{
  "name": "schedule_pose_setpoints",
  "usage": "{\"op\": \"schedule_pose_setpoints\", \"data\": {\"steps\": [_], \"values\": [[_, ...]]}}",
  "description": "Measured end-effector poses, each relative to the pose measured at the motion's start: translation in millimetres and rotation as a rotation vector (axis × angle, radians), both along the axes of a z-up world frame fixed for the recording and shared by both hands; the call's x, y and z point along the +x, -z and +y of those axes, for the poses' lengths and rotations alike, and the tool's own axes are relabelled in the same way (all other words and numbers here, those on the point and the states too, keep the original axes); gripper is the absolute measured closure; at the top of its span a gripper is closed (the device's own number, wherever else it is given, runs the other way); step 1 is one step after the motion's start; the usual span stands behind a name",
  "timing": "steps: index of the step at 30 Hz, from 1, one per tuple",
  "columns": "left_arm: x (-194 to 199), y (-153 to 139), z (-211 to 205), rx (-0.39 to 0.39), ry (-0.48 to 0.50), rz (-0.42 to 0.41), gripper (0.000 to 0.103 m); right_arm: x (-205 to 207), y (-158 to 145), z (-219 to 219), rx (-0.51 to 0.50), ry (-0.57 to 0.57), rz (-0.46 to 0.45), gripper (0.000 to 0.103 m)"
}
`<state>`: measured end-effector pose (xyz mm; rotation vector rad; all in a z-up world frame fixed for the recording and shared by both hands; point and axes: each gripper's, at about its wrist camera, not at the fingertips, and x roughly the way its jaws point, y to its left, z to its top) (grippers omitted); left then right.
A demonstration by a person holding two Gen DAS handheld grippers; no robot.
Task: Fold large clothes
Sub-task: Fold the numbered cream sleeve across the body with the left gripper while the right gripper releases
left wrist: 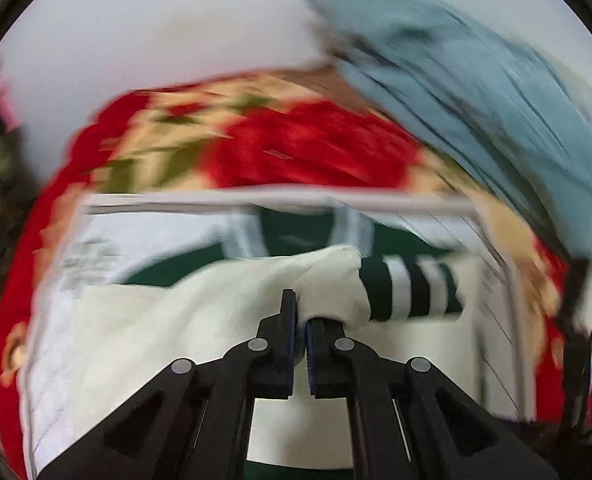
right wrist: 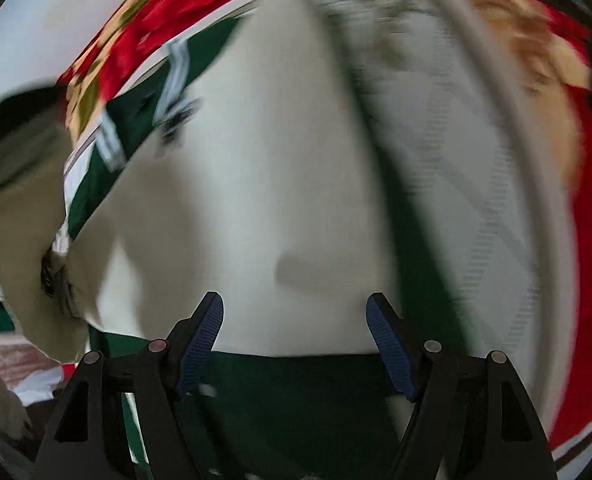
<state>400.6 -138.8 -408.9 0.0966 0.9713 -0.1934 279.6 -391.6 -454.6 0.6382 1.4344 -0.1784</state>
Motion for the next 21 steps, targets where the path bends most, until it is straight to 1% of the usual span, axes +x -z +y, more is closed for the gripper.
{"op": "schedule_pose_setpoints", "data": {"steps": [2, 3, 5, 6, 7, 9, 10, 11, 12, 13, 15, 16, 18, 20, 21], "values": [[-4, 24, -38, 0.021, 0.065, 0.065, 0.1, -20, -1, -30, -0.027, 0.033, 0.024, 0.027], [-7, 41, -55, 0.04, 0.094, 0.113, 0.099, -29, 0, -43, -0.036, 0.046, 0.035, 0.027], [-11, 56, -70, 0.052, 0.119, 0.159, 0.096, -43, 0, -65, -0.04, 0.064, 0.051, 0.027], [-15, 63, -74, 0.064, 0.121, 0.165, 0.096, -51, 0, -76, -0.041, 0.071, 0.057, 0.027], [-19, 67, -75, 0.082, 0.121, 0.169, 0.095, -58, -1, -87, -0.043, 0.076, 0.061, 0.027], [-23, 73, -72, 0.092, 0.122, 0.187, 0.091, -65, 0, -95, -0.034, 0.084, 0.063, 0.027], [-27, 75, -68, 0.087, 0.117, 0.194, 0.077, -67, -1, -100, -0.025, 0.088, 0.06, 0.027], [-27, 75, -61, 0.07, 0.103, 0.211, 0.048, -68, -2, -100, -0.013, 0.092, 0.051, 0.027], [-29, 79, -58, 0.062, 0.089, 0.222, 0.031, -68, -3, -104, -0.005, 0.093, 0.043, 0.024], [-29, 78, -50, 0.045, 0.075, 0.23, 0.006, -65, -5, -108, 0.008, 0.095, 0.03, 0.023], [-32, 73, -33, 0.005, 0.043, 0.23, 0.005, -57, -11, -109, 0.035, 0.096, 0.001, 0.021], [-35, 69, -22, -0.002, 0.02, 0.233, 0.005, -48, -15, -108, 0.06, 0.093, -0.022, 0.021], [-40, 62, 0, -0.008, -0.025, 0.233, 0.005, -33, -19, -104, 0.103, 0.086, -0.056, 0.021], [-49, 52, 26, -0.008, -0.09, 0.221, 0.005, -11, -18, -98, 0.166, 0.088, -0.083, 0.021], [-54, 47, 41, 0.004, -0.135, 0.217, 0.005, 0, -15, -97, 0.193, 0.088, -0.094, 0.021]]}}
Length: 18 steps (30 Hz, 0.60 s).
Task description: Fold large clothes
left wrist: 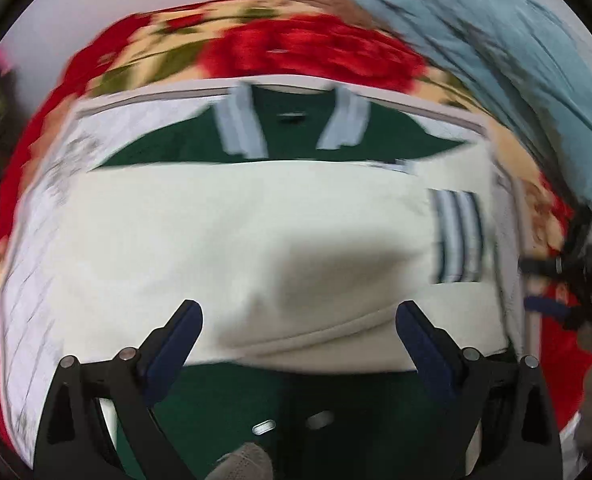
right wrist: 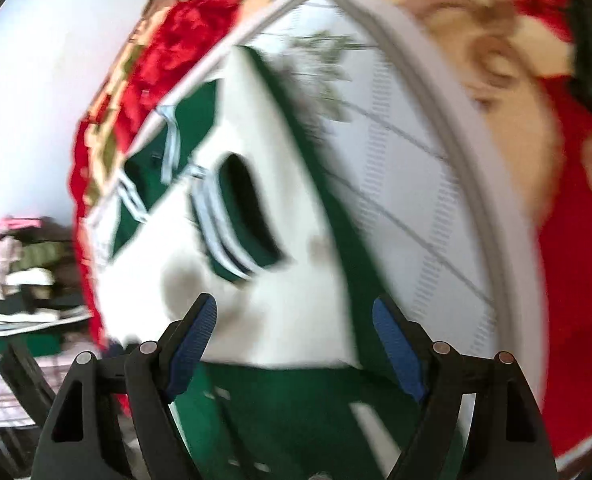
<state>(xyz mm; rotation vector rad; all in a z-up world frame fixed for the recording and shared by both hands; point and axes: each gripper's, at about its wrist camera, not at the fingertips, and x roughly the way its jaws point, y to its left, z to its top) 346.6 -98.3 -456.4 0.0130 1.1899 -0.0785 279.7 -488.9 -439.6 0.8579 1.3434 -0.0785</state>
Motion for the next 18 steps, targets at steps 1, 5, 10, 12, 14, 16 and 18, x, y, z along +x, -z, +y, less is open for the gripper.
{"op": "schedule_pose_setpoints", "data": {"steps": [1, 5, 10, 12, 14, 16, 18], "values": [[-4, -3, 16, 0.021, -0.047, -0.002, 0.004, 14, 5, 1, 0.008, 0.0, -0.008, 0.021], [-14, -3, 80, 0.192, -0.268, 0.0, 0.005, 83, 30, 56, -0.034, -0.086, 0.021, 0.021], [-21, 13, 149, 0.311, -0.479, 0.055, 0.005, 99, 31, 92, -0.274, -0.209, 0.045, 0.089], [-23, 19, 158, 0.31, -0.5, 0.066, 0.005, 83, 12, 85, -0.279, -0.15, -0.002, 0.094], [-22, 28, 158, 0.324, -0.485, 0.074, 0.004, 62, -17, 68, -0.296, -0.062, -0.05, 0.095], [-14, 44, 154, 0.351, -0.465, 0.078, 0.004, 45, -30, 55, -0.315, 0.012, -0.057, 0.096], [1, 63, 157, 0.375, -0.456, 0.093, 0.004, 38, -21, 47, -0.329, 0.018, -0.007, 0.095]]}}
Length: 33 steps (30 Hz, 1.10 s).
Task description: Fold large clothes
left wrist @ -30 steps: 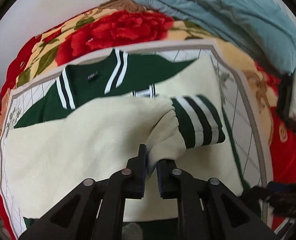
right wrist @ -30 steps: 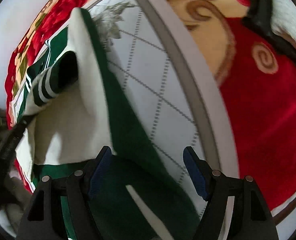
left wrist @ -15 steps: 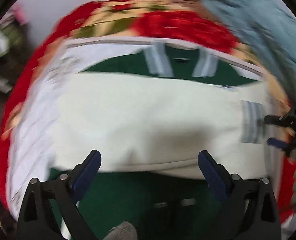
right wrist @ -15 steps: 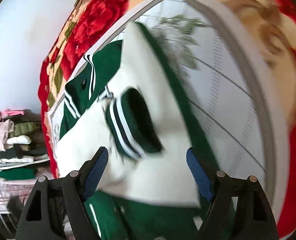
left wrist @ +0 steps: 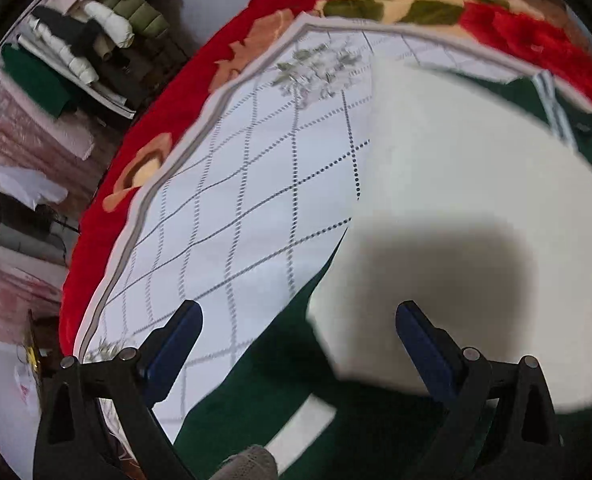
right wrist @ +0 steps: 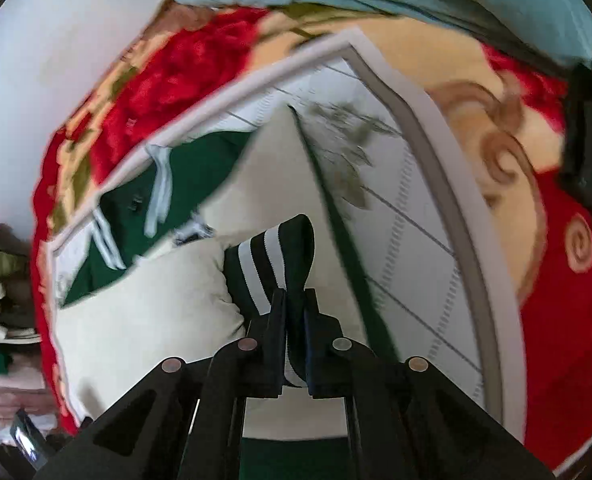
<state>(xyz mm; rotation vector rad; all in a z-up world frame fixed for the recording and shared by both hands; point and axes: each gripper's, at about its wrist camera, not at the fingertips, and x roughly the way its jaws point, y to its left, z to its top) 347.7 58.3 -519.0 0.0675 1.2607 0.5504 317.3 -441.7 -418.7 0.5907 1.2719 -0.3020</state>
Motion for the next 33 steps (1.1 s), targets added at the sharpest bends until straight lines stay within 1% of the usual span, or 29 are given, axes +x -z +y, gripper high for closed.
{"op": "schedule_pose_setpoints", "data": {"steps": [1, 2, 3, 4, 5, 6, 7, 8, 9, 10, 12, 13, 15, 17, 18, 19, 20, 21, 22, 23, 25, 26, 27, 28, 29, 30, 31, 32, 33], "values": [[10, 12, 2, 0.013, 0.001, 0.016, 0.004, -1, 15, 0, 0.017, -0.024, 0.05, 0.095], [23, 26, 3, 0.033, -0.004, 0.039, 0.004, 5, 41, 2, 0.068, -0.057, 0.13, 0.091], [35, 35, 9, 0.039, -0.006, 0.057, 0.002, 7, 56, 3, 0.113, -0.07, 0.171, 0.083], [42, 39, 15, 0.032, -0.008, 0.065, 0.0, 6, 66, -1, 0.185, -0.073, 0.191, 0.083], [44, 37, 19, 0.02, -0.011, 0.062, 0.0, 3, 63, -6, 0.226, -0.066, 0.187, 0.078], [45, 33, 20, 0.008, -0.01, 0.051, 0.0, 1, 56, -10, 0.237, -0.062, 0.18, 0.066], [42, 27, 19, 0.006, 0.004, 0.042, 0.0, -7, 41, -15, 0.21, -0.068, 0.16, 0.058], [36, 21, 17, 0.007, 0.015, 0.035, 0.0, -15, 28, -18, 0.169, -0.079, 0.143, 0.042], [27, 15, 14, 0.002, 0.025, 0.025, 0.0, -24, 16, -20, 0.127, -0.091, 0.131, 0.033], [16, 8, 14, 0.004, 0.031, 0.021, 0.0, -37, 6, -21, 0.07, -0.115, 0.134, 0.032], [-7, 0, 13, 0.04, 0.046, 0.029, 0.0, -54, 3, -19, 0.003, -0.17, 0.196, 0.032], [-19, -1, 11, 0.075, 0.061, 0.041, 0.0, -62, 11, -13, -0.023, -0.22, 0.249, 0.032], [-32, 6, 10, 0.139, 0.087, 0.081, 0.0, -69, 26, -1, -0.052, -0.295, 0.314, 0.032], [-33, 20, 11, 0.166, 0.101, 0.116, 0.0, -70, 49, 13, -0.064, -0.386, 0.37, 0.033], [-30, 27, 12, 0.175, 0.1, 0.12, 0.0, -68, 55, 16, -0.078, -0.396, 0.372, 0.041], [-22, 34, 12, 0.191, 0.105, 0.126, 0.0, -65, 61, 19, -0.087, -0.404, 0.366, 0.051], [-14, 40, 12, 0.202, 0.106, 0.14, 0.0, -61, 62, 19, -0.094, -0.386, 0.357, 0.061], [-3, 49, 14, 0.208, 0.091, 0.157, 0.0, -59, 57, 13, -0.106, -0.334, 0.331, 0.077], [3, 52, 19, 0.201, 0.076, 0.165, 0.0, -59, 52, 4, -0.099, -0.271, 0.303, 0.078], [6, 54, 22, 0.181, 0.058, 0.168, 0.0, -63, 42, -13, -0.08, -0.167, 0.265, 0.078], [6, 53, 23, 0.15, 0.052, 0.154, 0.0, -76, 35, -42, -0.039, -0.021, 0.23, 0.078], [5, 52, 22, 0.143, 0.056, 0.148, 0.0, -84, 37, -55, -0.007, 0.049, 0.233, 0.077], [4, 51, 22, 0.141, 0.057, 0.146, 0.0, -90, 45, -65, 0.031, 0.098, 0.258, 0.076], [4, 52, 20, 0.145, 0.055, 0.147, 0.0, -92, 53, -70, 0.067, 0.12, 0.286, 0.076], [5, 52, 20, 0.146, 0.053, 0.148, 0.0, -90, 57, -73, 0.087, 0.117, 0.305, 0.074], [7, 52, 21, 0.147, 0.049, 0.15, 0.0, -87, 55, -73, 0.08, 0.096, 0.313, 0.073], [9, 52, 22, 0.148, 0.045, 0.151, 0.0, -80, 52, -71, 0.07, 0.054, 0.312, 0.073], [11, 52, 23, 0.148, 0.04, 0.148, 0.0, -76, 48, -70, 0.072, 0.026, 0.292, 0.073], [12, 53, 25, 0.145, 0.034, 0.143, 0.0, -64, 46, -57, 0.072, -0.006, 0.267, 0.073]]}}
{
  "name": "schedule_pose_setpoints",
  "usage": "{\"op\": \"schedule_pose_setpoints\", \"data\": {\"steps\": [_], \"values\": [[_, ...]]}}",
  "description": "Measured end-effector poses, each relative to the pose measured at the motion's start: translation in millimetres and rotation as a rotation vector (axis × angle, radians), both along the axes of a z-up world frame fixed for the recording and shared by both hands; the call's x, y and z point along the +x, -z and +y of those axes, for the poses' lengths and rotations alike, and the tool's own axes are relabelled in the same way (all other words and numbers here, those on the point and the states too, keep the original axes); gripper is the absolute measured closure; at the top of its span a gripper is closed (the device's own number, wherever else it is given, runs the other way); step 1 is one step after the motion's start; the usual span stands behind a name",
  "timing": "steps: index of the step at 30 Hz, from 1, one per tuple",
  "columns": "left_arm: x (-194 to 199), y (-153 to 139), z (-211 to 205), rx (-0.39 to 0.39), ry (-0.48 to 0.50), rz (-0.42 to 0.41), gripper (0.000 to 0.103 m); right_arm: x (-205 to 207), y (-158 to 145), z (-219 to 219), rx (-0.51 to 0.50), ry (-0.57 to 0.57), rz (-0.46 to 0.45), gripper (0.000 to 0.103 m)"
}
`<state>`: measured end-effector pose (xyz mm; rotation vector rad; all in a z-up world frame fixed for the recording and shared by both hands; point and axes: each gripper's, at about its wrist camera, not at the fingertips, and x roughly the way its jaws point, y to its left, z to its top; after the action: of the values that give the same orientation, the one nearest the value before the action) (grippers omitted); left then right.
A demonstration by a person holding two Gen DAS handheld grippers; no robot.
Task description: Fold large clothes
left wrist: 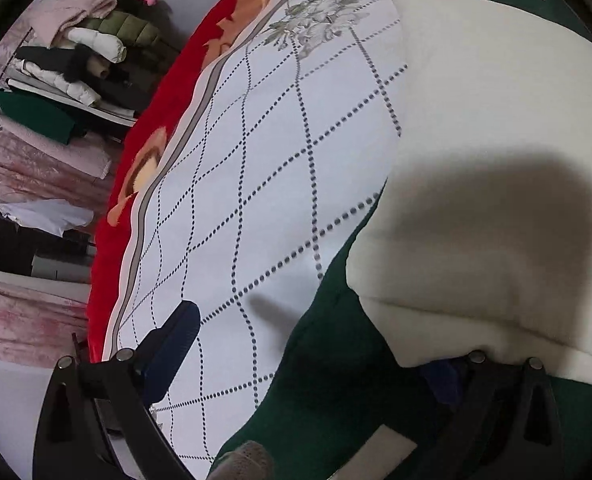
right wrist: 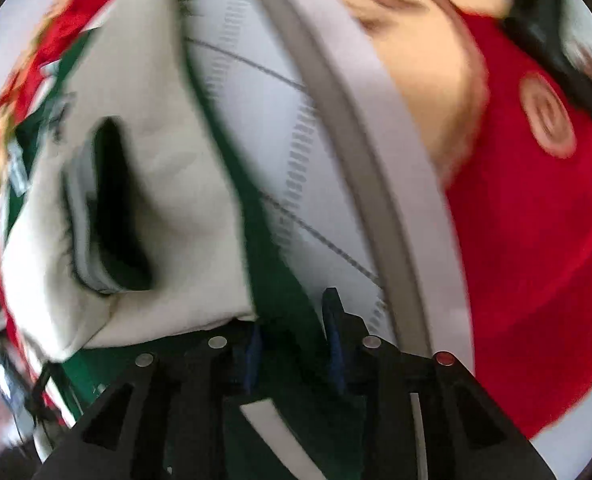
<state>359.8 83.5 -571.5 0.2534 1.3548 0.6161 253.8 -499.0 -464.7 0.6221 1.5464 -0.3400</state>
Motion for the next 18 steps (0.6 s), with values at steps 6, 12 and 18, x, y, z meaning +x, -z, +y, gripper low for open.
{"op": "schedule_pose_setpoints", "data": {"steps": [6, 12, 18], "values": [[8, -3, 15, -0.029, -0.051, -0.026, 0.0, 39, 3, 16, -0.002, -0.121, -0.037, 0.078], [14, -11, 24, 0.012, -0.065, -0.033, 0.0, 79, -16, 29, 0.065, -0.24, -0.054, 0.076], [15, -8, 22, 0.033, -0.074, -0.03, 0.0, 18, -22, -26, 0.122, -0.13, -0.062, 0.073]]}}
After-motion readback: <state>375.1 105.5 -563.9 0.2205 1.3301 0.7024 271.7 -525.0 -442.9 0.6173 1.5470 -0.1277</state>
